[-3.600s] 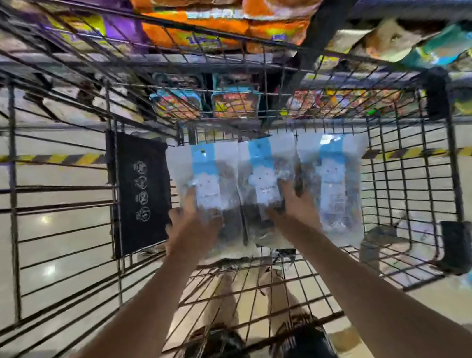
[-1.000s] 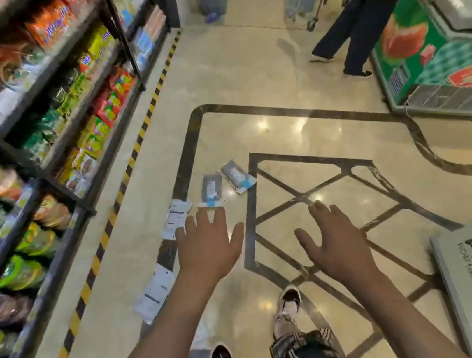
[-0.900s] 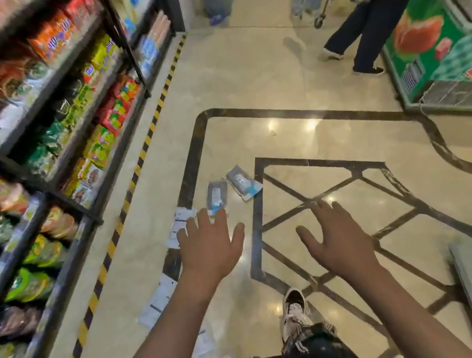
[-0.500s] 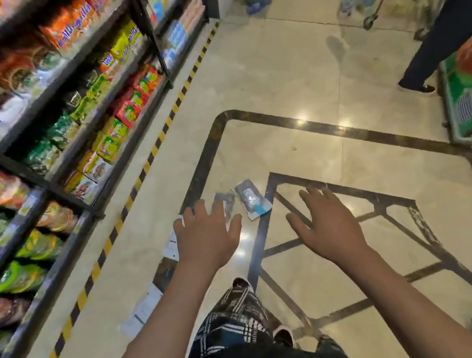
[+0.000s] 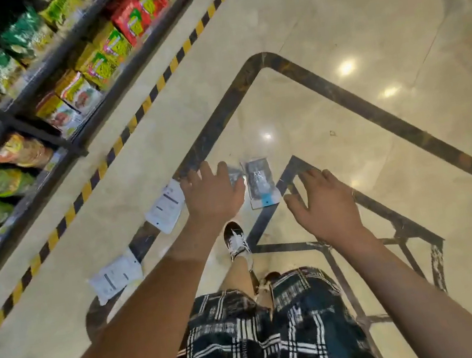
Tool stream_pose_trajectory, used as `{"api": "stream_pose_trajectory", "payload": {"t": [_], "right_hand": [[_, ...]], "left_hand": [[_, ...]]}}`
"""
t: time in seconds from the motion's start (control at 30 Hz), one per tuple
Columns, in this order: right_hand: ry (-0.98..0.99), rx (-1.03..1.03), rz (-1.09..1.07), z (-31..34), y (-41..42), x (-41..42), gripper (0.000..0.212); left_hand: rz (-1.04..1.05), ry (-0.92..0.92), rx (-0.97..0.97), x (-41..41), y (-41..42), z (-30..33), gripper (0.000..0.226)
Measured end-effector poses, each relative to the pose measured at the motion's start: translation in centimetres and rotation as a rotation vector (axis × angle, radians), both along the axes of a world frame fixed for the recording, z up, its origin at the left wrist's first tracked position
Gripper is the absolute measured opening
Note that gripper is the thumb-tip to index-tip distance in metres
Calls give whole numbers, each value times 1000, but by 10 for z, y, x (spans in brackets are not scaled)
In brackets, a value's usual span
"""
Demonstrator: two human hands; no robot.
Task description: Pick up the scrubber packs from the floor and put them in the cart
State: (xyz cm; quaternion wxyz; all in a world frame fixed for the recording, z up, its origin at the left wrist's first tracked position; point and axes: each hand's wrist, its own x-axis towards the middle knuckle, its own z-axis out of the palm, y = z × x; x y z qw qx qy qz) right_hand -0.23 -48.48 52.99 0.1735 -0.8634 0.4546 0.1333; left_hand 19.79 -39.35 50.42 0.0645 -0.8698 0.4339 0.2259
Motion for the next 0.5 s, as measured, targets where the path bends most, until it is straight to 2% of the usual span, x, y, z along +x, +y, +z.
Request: {"api": "stream_pose_trajectory", "payload": {"t": [0.07,0.2,0.33,0.5], "right_hand": [[16,33,66,-47,-28,18,69],[82,138,151,-159,-69,43,56],[160,178,307,-321,-95,50,61],[449,236,578,-505,-117,38,54]], "left_hand": [[23,-15,-15,8,-25,-33,63],[41,8,88,20,-69,-134,58],[44,1,126,30,-92,-287,63],[6,-15,246,33,-99,-478,64]]}}
